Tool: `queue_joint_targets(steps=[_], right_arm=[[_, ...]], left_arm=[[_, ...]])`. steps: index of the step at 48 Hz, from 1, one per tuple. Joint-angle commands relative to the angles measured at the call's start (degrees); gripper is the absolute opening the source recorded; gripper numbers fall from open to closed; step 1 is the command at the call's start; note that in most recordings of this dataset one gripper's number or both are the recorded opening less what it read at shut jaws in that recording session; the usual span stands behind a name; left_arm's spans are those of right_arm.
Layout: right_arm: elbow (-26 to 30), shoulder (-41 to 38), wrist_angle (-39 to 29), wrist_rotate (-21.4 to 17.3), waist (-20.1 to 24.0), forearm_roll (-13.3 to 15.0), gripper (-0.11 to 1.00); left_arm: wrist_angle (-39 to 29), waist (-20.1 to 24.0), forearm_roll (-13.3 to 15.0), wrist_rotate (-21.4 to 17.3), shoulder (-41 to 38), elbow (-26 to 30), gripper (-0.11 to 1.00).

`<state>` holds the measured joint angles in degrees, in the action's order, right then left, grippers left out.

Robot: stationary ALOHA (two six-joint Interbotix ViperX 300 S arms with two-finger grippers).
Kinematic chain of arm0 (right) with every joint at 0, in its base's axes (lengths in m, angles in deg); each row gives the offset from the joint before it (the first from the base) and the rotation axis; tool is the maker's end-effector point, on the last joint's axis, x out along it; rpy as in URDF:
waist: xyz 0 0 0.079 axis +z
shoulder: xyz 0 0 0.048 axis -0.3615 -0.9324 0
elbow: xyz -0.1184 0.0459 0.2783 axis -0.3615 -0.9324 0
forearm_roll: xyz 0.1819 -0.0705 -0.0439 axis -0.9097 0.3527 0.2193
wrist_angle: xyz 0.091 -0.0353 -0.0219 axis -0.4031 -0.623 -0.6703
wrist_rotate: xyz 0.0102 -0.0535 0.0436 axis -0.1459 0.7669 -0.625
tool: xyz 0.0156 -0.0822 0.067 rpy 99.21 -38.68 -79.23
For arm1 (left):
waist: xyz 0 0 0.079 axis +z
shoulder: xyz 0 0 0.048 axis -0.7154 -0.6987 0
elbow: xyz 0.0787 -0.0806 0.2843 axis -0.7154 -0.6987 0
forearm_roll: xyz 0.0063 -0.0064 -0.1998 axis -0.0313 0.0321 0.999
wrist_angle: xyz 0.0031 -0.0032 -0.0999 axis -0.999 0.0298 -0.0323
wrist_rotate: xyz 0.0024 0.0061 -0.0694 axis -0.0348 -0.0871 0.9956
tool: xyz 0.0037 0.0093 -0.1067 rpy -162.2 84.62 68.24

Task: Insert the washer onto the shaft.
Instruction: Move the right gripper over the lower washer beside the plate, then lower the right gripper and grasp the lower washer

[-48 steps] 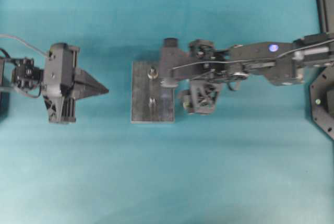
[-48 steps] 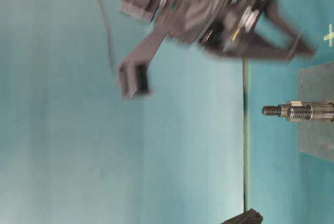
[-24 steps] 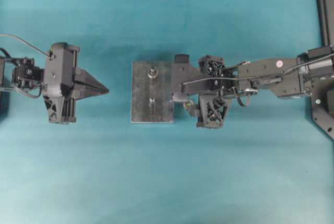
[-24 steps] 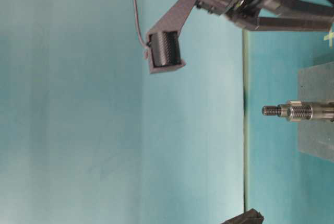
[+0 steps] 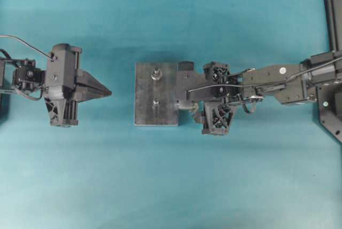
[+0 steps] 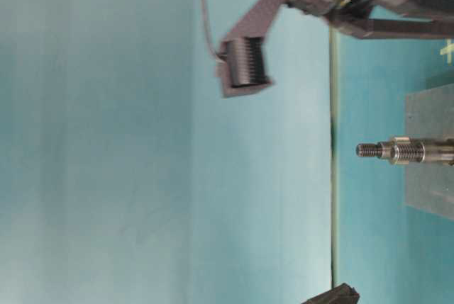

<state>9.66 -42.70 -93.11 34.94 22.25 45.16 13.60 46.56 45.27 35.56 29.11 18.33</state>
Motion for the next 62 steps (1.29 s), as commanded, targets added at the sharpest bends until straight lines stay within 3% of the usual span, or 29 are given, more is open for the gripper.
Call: queue_joint_targets(steps=[1, 19, 24, 33, 46, 62], right_arm=[[1.0, 0.3, 0.8, -0.4, 0.2, -0.1, 0.69], [1.4, -0.9, 1.0, -0.6, 0.1, -0.1, 0.67], [1.6, -1.3, -0.3, -0.6, -0.1, -0.1, 0.58], [1.6, -1.6, -2.1, -0.6, -1.1, -0.1, 0.32], [3.7, 0.3, -6.4, -0.7, -1.6, 0.1, 0.32], [12.5, 5.1, -11.7, -0.2, -0.9, 0.3, 0.32]], left_arm=[[0.5, 0.0, -0.2, 0.2, 0.2, 0.6, 0.00], [0.6, 0.0, -0.1, 0.2, -0.6, 1.1, 0.00], [0.6, 0.0, -0.2, 0.2, -0.6, 1.1, 0.00], [0.6, 0.0, -0.2, 0.2, -0.6, 1.1, 0.00], [0.6, 0.0, -0.1, 0.2, -0.4, 1.2, 0.00], [0.8, 0.0, -0.2, 0.2, -0.6, 1.2, 0.00]])
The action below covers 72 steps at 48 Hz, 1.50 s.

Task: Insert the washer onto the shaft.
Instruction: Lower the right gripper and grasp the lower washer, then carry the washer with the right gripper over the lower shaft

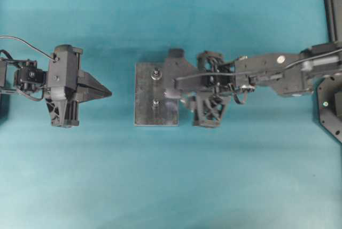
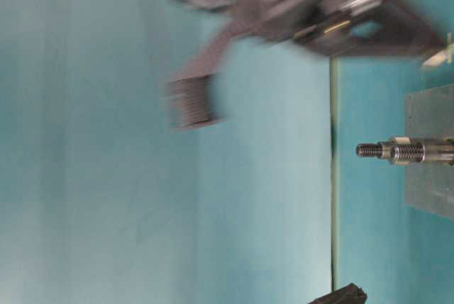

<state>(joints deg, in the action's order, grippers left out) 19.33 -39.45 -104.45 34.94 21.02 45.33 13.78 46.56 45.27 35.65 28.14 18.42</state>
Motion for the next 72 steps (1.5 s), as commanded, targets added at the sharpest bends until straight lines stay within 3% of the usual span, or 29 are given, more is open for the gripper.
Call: queue_joint_targets(steps=[1, 30, 72], right_arm=[[3.2, 1.8, -0.4, -0.1, 0.4, 0.1, 0.32], [10.5, -2.9, 0.0, 3.0, 1.8, 0.2, 0.32], [12.1, -7.5, -2.3, 3.1, 1.1, 0.3, 0.32]], left_arm=[[0.7, 0.0, -0.2, 0.1, 0.4, 1.1, 0.00], [1.9, 0.0, -0.1, 0.1, 0.4, 0.8, 0.00], [1.8, -0.1, -0.2, 0.1, 0.6, 0.2, 0.00]])
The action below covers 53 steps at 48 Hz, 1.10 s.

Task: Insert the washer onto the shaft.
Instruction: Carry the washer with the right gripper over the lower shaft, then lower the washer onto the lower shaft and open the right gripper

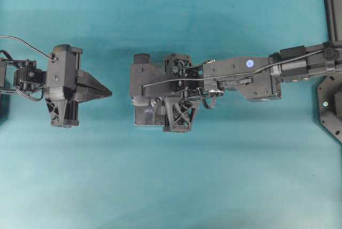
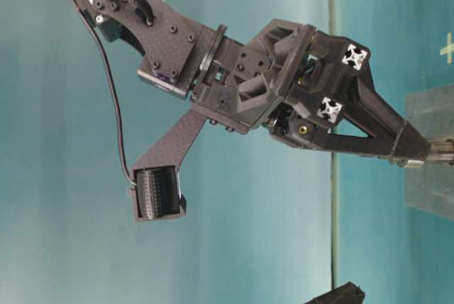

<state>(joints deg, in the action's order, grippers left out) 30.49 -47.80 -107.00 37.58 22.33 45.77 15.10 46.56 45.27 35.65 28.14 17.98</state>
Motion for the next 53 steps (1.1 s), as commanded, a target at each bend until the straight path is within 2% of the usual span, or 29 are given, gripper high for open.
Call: queue_joint_targets(steps=[1, 9, 11, 15, 17, 25, 44, 53], right_arm=[[1.0, 0.9, 0.3, 0.4, -0.2, -0.1, 0.32], [1.1, 0.5, 0.4, -0.1, -0.2, -0.3, 0.34], [1.1, 0.3, 0.4, -0.3, 0.1, -0.7, 0.42], [1.2, -0.5, 0.2, -0.1, 1.0, -1.1, 0.67], [1.3, -1.1, 0.2, -0.1, 1.8, -1.1, 0.74], [1.9, -1.2, -0.3, -0.7, 3.6, -1.2, 0.64], [2.5, -2.1, -0.2, -0.6, -1.4, -0.7, 0.61], [3.1, -2.3, -0.5, -0.7, -0.1, -0.8, 0.59]], left_arm=[[0.5, -0.1, -0.2, 0.1, 0.7, 0.6, 0.00], [0.5, -0.3, -0.2, 0.1, 0.7, 0.5, 0.00], [0.5, -0.3, -0.1, 0.1, 0.7, 0.5, 0.00], [0.5, -0.3, -0.1, 0.1, 0.7, 0.5, 0.00], [0.5, -0.4, -0.2, 0.1, 0.7, 0.5, 0.00], [0.5, -0.4, -0.1, 0.1, 0.7, 0.3, 0.00], [0.5, -0.4, -0.1, 0.1, 1.8, -0.9, 0.00], [0.5, -0.4, -0.1, 0.1, 2.3, -0.9, 0.00]])
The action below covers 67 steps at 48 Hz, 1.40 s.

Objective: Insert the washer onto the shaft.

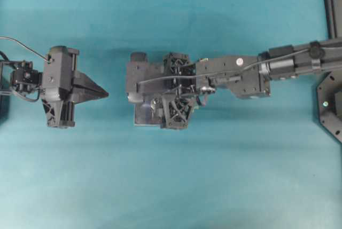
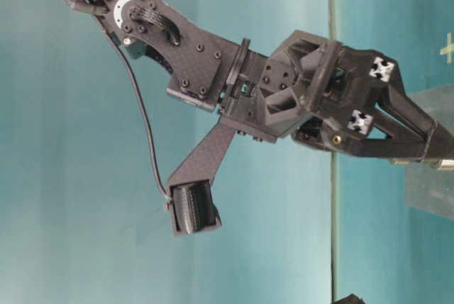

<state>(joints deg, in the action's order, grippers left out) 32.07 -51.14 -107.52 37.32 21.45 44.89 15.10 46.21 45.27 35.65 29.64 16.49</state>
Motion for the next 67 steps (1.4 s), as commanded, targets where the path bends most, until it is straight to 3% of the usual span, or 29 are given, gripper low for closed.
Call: queue_joint_targets(steps=[1, 13, 28, 44, 67], right_arm=[[1.6, 1.1, -0.1, -0.4, 1.2, 0.0, 0.58], [3.0, 1.5, -2.5, -0.4, 5.7, -0.4, 0.58], [2.2, 4.2, -4.4, -0.3, -0.8, 0.2, 0.58], [-3.0, 11.1, -3.8, -0.3, -1.7, 0.2, 0.58], [-16.6, 23.3, 10.7, -0.4, -1.8, 0.2, 0.58]], left_arm=[[0.5, -0.1, -0.2, 0.1, 0.8, 0.5, 0.00], [0.4, -0.1, -0.2, 0.2, 1.4, 0.6, 0.00], [0.4, -0.1, -0.1, 0.1, 1.6, 0.4, 0.00], [0.4, -0.1, -0.1, 0.1, 2.1, 0.1, 0.00], [0.4, 0.0, -0.1, -0.1, 2.6, -0.3, 0.00]])
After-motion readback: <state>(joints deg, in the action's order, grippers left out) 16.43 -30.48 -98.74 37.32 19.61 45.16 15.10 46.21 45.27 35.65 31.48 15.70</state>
